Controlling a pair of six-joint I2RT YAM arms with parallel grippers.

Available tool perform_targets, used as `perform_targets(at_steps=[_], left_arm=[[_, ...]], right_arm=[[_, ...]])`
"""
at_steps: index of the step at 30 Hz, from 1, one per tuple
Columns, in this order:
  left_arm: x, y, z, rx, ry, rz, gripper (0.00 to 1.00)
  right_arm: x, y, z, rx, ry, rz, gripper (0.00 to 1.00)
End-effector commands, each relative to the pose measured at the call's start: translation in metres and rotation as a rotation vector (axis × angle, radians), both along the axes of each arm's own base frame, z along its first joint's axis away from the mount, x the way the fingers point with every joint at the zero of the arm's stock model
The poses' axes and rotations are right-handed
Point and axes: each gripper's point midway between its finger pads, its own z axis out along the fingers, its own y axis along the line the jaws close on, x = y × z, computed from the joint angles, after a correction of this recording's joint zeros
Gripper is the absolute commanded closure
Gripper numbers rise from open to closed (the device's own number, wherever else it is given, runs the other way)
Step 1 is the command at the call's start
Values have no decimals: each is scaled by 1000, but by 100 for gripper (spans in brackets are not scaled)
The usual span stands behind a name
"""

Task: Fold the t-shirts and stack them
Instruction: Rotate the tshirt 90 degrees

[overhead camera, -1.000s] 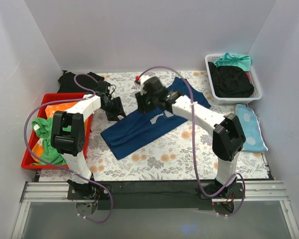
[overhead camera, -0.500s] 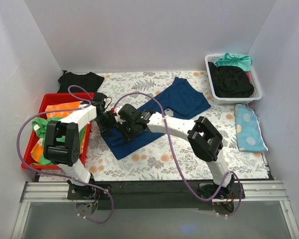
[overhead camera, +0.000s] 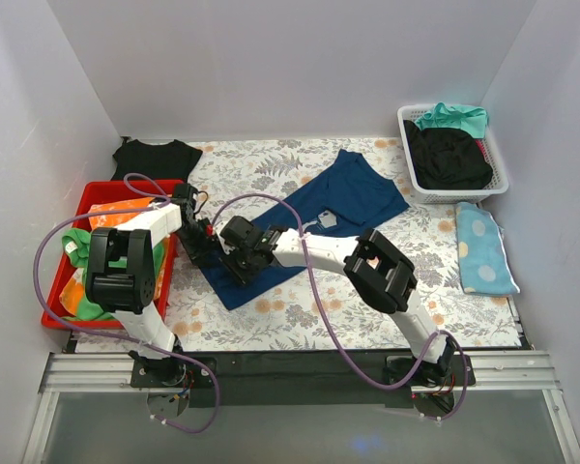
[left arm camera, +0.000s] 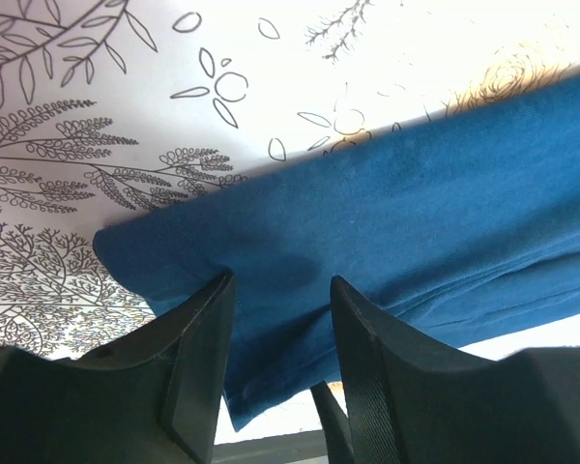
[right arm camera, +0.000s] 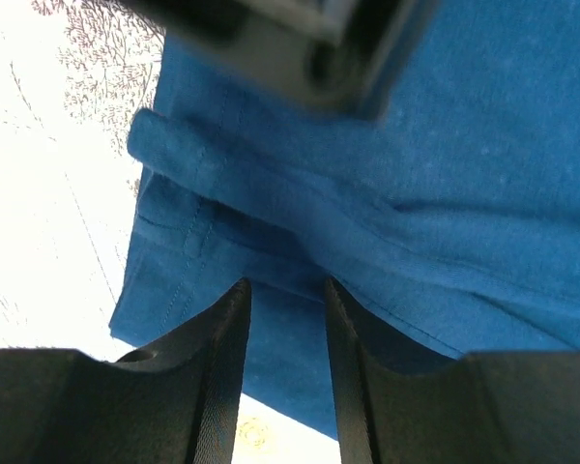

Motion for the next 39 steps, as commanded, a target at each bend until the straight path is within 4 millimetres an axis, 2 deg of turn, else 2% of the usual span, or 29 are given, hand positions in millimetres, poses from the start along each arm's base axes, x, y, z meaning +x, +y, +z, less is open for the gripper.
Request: perform_targets(at_steps=[1, 3, 4, 5, 8, 11, 15, 16, 20, 27, 31, 32, 35, 39], left_arm=[[-3, 14, -22, 46, 43, 27, 58], [-5, 17, -27, 57, 56, 33, 58], [-4, 21, -28, 65, 57, 42, 58], [-4, 22, -31, 70, 61, 44, 58], [-1, 28, -32, 82, 59, 57, 58], [2, 31, -32, 81, 55, 63, 59], [5, 28, -27, 68, 35, 56, 60], [5, 28, -27, 63, 31, 52, 60], [10, 27, -19, 57, 2, 27, 60], [23, 23, 9, 33, -93, 16, 59], [21, 27, 13, 54, -87, 22, 59], [20, 27, 13, 55, -89, 23, 59], [20, 28, 13, 63, -88, 24, 59], [24, 29, 15, 66, -92, 28, 59]], right_arm=[[-30, -32, -22, -95, 42, 29, 58], [-38, -42, -17, -102, 40, 32, 58], [-47, -54, -27, -140, 45, 38, 58], [-50, -59, -20, -137, 38, 42, 58], [-66, -84, -25, -179, 53, 48, 58], [-73, -102, -28, -205, 55, 45, 58], [-75, -107, -31, -218, 53, 43, 59], [-67, -108, -31, -230, 20, 25, 59], [-62, -93, -25, -201, 10, 27, 59], [-37, -60, 4, -123, -85, 21, 59], [-28, -33, 20, -63, -112, 42, 59], [-25, -21, 27, -35, -117, 49, 59], [-22, -4, 40, 7, -133, 68, 59], [-27, 2, 51, 34, -137, 91, 58]])
